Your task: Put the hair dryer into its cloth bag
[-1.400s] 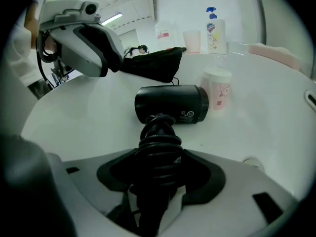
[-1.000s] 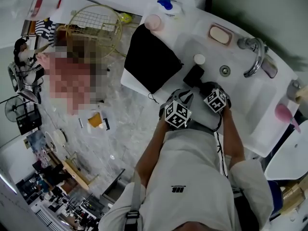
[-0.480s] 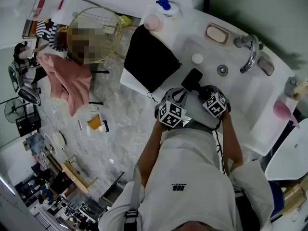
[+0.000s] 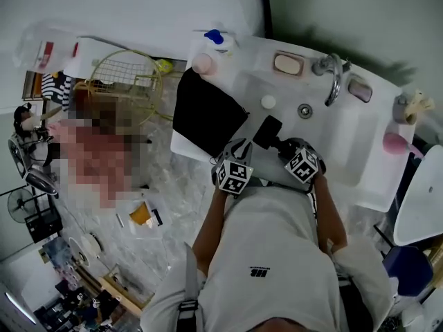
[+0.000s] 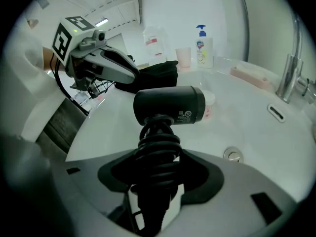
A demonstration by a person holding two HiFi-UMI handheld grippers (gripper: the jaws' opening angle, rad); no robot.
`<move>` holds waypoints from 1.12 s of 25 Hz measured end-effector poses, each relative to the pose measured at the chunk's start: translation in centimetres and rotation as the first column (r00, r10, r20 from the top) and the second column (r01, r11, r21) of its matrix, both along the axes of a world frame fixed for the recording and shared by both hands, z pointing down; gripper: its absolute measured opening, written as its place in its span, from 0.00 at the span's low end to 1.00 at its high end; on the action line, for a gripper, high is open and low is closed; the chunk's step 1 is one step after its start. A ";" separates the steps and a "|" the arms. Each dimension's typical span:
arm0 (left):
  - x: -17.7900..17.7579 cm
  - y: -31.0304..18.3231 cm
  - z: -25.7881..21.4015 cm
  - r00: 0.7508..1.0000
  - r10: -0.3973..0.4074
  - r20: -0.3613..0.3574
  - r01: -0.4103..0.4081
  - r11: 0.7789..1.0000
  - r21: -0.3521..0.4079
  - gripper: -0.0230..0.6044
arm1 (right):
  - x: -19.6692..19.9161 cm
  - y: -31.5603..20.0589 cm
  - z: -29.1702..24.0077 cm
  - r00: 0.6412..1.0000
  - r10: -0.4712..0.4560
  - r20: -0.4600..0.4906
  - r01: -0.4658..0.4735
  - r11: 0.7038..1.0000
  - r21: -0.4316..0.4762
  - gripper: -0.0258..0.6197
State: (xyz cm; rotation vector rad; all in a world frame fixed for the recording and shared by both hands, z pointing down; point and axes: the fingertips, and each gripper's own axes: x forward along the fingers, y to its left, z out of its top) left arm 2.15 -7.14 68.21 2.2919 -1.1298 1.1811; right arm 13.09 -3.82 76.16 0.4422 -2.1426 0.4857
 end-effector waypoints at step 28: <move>-8.0 -2.6 3.7 0.922 -0.066 0.382 0.042 0.997 0.071 0.24 | -0.6 -0.2 -2.1 0.997 0.069 -0.044 -0.069 0.998 0.009 0.45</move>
